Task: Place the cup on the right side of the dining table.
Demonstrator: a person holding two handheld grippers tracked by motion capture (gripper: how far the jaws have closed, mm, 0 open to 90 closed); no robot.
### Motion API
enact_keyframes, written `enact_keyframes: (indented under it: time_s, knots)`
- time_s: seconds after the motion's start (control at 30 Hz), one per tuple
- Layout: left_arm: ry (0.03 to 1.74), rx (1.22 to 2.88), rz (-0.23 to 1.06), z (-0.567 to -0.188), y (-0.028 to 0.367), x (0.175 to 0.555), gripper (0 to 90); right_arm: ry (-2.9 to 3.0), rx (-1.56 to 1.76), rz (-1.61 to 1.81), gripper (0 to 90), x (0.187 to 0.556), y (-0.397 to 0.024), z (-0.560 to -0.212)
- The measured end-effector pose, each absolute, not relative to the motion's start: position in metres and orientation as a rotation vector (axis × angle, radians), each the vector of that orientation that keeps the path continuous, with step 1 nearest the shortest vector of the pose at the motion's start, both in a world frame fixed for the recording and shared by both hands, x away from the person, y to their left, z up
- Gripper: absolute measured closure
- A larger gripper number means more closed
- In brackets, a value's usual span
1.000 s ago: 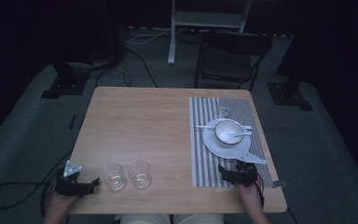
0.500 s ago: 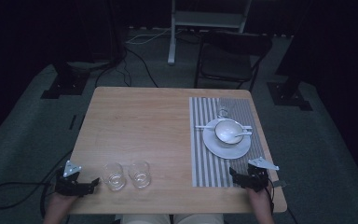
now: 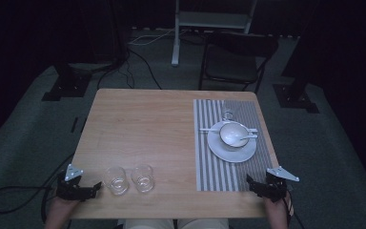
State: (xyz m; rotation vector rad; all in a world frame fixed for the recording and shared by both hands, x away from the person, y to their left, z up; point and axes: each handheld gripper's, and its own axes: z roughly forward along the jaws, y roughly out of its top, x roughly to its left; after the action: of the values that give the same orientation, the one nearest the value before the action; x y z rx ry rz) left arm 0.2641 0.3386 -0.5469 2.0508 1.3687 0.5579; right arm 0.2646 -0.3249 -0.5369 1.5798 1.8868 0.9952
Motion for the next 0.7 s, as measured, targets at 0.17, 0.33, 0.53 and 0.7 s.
enact_keyframes:
  time_s: [0.17,0.33,0.53,0.7]
  knots:
    - [1.369,2.050,0.557,-0.547,0.339,0.264,0.7,1.846,1.612,0.980,11.9,0.258,-0.337,-0.539]
    - [1.369,2.050,0.557,-0.547,0.339,0.264,0.7,1.835,1.638,0.960,11.9,0.253,-0.346,-0.543]
    - [1.369,2.050,0.558,-0.547,0.339,0.264,0.7,1.791,1.664,0.947,11.8,0.249,-0.356,-0.544]
    - [1.369,2.050,0.558,-0.547,0.339,0.264,0.7,1.745,1.684,0.925,11.9,0.247,-0.367,-0.543]
